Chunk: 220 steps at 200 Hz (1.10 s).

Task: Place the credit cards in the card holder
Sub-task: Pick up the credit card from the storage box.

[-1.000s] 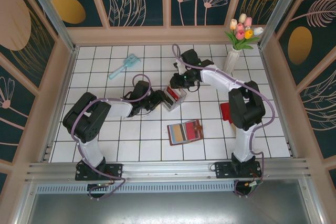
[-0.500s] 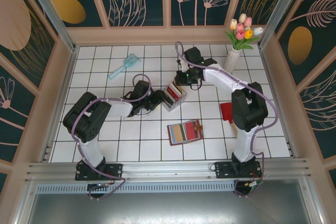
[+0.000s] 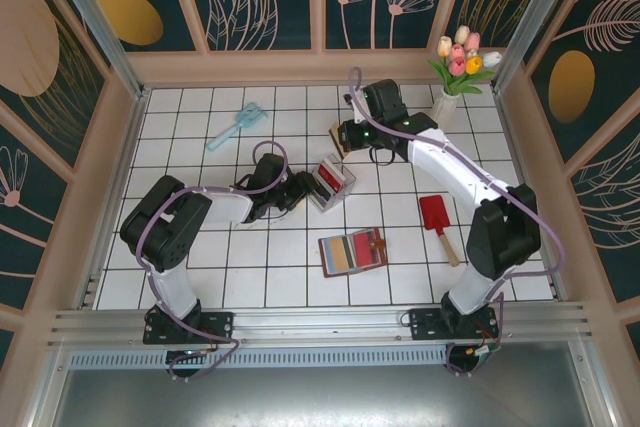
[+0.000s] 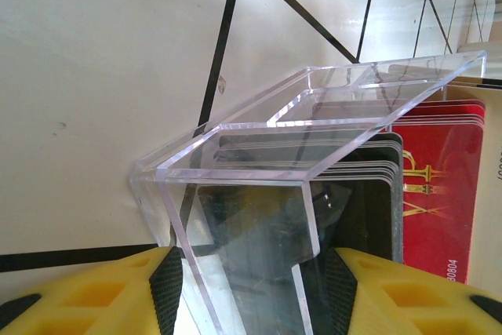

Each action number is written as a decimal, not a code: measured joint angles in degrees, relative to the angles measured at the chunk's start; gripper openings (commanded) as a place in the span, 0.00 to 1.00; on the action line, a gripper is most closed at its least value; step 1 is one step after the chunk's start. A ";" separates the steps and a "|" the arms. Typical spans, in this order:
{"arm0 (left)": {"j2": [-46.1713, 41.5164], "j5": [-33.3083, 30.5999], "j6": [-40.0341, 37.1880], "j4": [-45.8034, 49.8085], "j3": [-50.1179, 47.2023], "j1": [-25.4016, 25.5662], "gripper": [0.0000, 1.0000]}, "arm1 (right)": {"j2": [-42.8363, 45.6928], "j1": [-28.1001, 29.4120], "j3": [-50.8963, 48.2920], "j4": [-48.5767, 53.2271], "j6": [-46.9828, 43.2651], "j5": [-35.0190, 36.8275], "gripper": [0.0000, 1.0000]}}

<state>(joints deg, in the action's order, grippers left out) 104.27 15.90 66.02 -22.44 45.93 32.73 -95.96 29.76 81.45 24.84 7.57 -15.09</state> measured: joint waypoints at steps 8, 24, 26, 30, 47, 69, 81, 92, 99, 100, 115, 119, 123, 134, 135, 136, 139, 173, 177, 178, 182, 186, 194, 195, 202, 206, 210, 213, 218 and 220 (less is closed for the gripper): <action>0.00 0.00 -0.02 0.00 0.00 0.00 0.54 | -0.11 0.63 -0.96 -0.90 -0.26 -0.09 0.00; 0.00 -0.02 -0.20 0.02 0.00 0.00 0.54 | -0.68 2.25 -3.02 -1.95 -1.36 -0.13 0.00; 0.00 -0.02 -0.22 0.02 0.00 0.00 0.54 | -0.72 2.40 -3.15 -1.99 -1.40 -0.11 0.00; 0.00 -0.02 -0.24 0.00 0.00 -0.02 0.54 | -0.94 2.80 -3.45 -2.12 -1.75 0.02 0.00; 0.00 -0.02 -0.42 0.02 0.00 -0.02 0.54 | -1.55 4.28 -4.55 -2.99 -3.30 1.14 0.00; 0.00 -0.02 -0.44 0.04 0.00 -0.02 0.54 | -1.75 5.33 -5.95 -4.13 -5.81 3.61 0.00; 0.00 -0.02 -0.44 0.04 0.00 -0.02 0.54 | -1.77 5.49 -6.69 -5.05 -7.19 5.05 0.00; 0.00 -0.02 -0.44 0.04 0.00 0.00 0.54 | -1.86 5.51 -7.19 -5.75 -8.20 6.19 0.00; 0.00 -0.02 -0.44 0.04 0.00 0.00 0.54 | -1.97 5.51 -7.39 -6.03 -8.81 6.88 0.00; 0.00 -0.02 -0.46 0.04 0.00 0.00 0.54 | -1.97 5.51 -7.41 -6.03 -8.83 6.97 0.00; 0.00 -0.02 -0.46 0.04 0.00 0.00 0.54 | -2.05 5.51 -7.91 -6.88 -9.90 8.59 0.00; 0.00 -0.02 -0.44 0.07 0.00 0.00 0.54 | -2.05 5.51 -8.02 -7.02 -10.21 9.05 0.00; 0.00 -0.02 -0.44 0.07 -0.02 0.00 0.54 | -2.05 5.51 -8.09 -7.08 -10.32 9.38 0.00; 0.00 0.00 -0.46 0.04 0.00 0.00 0.54 | -2.08 5.51 -8.22 -7.13 -10.95 10.71 0.00; 0.00 -0.02 -0.46 0.04 0.00 0.00 0.54 | -2.08 5.51 -8.22 -7.15 -10.99 10.78 0.00; 0.00 -0.02 -0.46 0.04 0.00 0.00 0.54 | -2.08 5.51 -8.22 -7.15 -11.04 10.82 0.00; 0.00 0.00 -0.46 0.07 0.00 0.00 0.54 | -2.08 5.51 -8.24 -7.13 -11.28 11.13 0.00; 0.00 -0.02 -0.59 0.07 0.00 0.00 0.54 | -2.08 5.51 -8.26 -7.15 -12.24 15.13 0.00; 0.00 -0.02 -0.63 0.04 0.00 0.00 0.54 | -2.08 5.51 -8.28 -7.15 -12.24 15.32 0.00; 0.00 -0.02 -0.63 0.07 0.00 0.00 0.54 | -2.08 5.51 -8.28 -7.15 -12.24 15.34 0.00; 0.00 0.00 -0.68 0.07 0.00 0.00 0.54 | -2.08 5.51 -8.28 -7.15 -12.24 15.61 0.00; 0.00 -0.02 -0.74 0.07 0.00 0.00 0.54 | -2.08 5.51 -8.28 -7.15 -12.24 15.82 0.00; 0.00 -0.02 -0.90 0.09 0.00 0.00 0.54 | -2.08 5.51 -8.28 -7.15 -12.22 16.24 0.00; 0.00 -0.02 -0.90 0.09 0.00 0.00 0.54 | -2.08 5.51 -8.28 -7.15 -12.22 16.35 0.00; 0.00 -0.02 -1.05 0.11 0.00 0.00 0.54 | -2.08 5.51 -8.28 -7.13 -12.20 16.68 0.00; 0.00 0.00 -1.14 0.15 0.00 0.00 0.54 | -2.08 5.51 -8.28 -7.10 -12.13 16.85 0.00; 0.00 -0.02 -1.31 0.17 0.00 0.00 0.55 | -2.08 5.51 -8.28 -7.10 -12.11 17.03 0.00; 0.00 -0.02 -1.36 0.24 0.00 0.00 0.55 | -2.03 5.51 -8.28 -7.10 -11.87 17.05 0.00; -0.02 -0.02 -1.55 0.35 0.00 0.00 0.56 | -1.97 5.49 -8.28 -7.08 -11.67 17.03 0.00; -0.04 -0.04 -1.68 0.42 0.00 0.00 0.56 | -1.88 5.49 -8.28 -7.10 -11.54 17.03 0.00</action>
<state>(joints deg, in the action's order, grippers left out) 104.22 15.86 64.34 -22.02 45.93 32.73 -97.84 35.24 73.17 17.74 -3.97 1.93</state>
